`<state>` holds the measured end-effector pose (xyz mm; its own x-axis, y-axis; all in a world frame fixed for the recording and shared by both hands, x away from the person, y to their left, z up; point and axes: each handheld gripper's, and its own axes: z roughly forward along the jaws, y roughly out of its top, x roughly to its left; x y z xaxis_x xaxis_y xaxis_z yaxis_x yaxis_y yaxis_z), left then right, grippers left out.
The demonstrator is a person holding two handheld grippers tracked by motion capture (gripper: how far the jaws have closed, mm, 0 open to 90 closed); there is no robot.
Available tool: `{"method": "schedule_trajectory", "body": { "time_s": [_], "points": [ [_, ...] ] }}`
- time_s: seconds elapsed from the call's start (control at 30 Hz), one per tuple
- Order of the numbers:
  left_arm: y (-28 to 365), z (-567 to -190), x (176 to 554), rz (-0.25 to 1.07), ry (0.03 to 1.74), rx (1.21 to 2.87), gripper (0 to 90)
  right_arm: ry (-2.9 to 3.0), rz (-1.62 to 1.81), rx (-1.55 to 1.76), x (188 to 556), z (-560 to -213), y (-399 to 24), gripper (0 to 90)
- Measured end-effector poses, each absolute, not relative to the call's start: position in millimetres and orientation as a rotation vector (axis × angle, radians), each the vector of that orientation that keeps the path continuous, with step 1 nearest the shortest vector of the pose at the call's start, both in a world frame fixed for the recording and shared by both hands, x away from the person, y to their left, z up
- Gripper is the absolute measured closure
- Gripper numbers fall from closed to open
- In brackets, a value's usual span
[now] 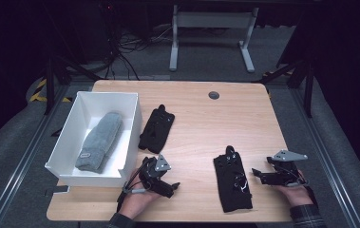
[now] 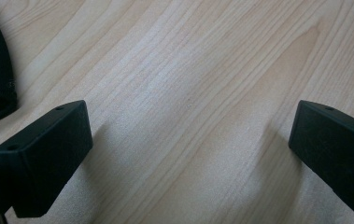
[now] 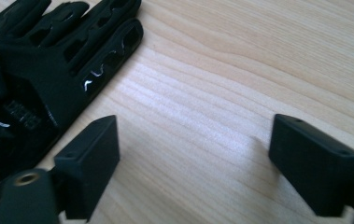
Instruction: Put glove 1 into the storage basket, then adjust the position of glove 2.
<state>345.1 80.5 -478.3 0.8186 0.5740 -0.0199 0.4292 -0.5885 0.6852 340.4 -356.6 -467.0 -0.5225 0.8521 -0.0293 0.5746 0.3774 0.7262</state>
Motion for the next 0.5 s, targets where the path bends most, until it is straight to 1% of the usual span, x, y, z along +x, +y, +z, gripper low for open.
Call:
{"method": "schedule_trajectory", "body": {
  "time_s": [0.1,0.2,0.33,0.37,0.43,0.5],
  "points": [
    [78,-476,346,0.258,0.754,2.301,0.4,2.233,0.960,1.230,340,-468,-357,14.6],
    [77,-474,348,0.263,0.789,2.297,3.9,2.234,0.962,1.229,340,-469,-357,14.6],
    [76,-469,353,0.229,0.838,2.277,6.6,2.233,0.961,1.231,340,-469,-357,14.5],
    [75,-466,355,0.233,0.849,2.271,7.9,2.232,0.961,1.232,340,-469,-357,14.5],
    [74,-462,358,0.237,0.864,2.254,14.0,2.232,0.961,1.234,340,-469,-357,14.5],
    [74,-460,360,0.247,0.885,2.244,16.7,2.232,0.961,1.233,340,-469,-357,14.5]
  ]
}}
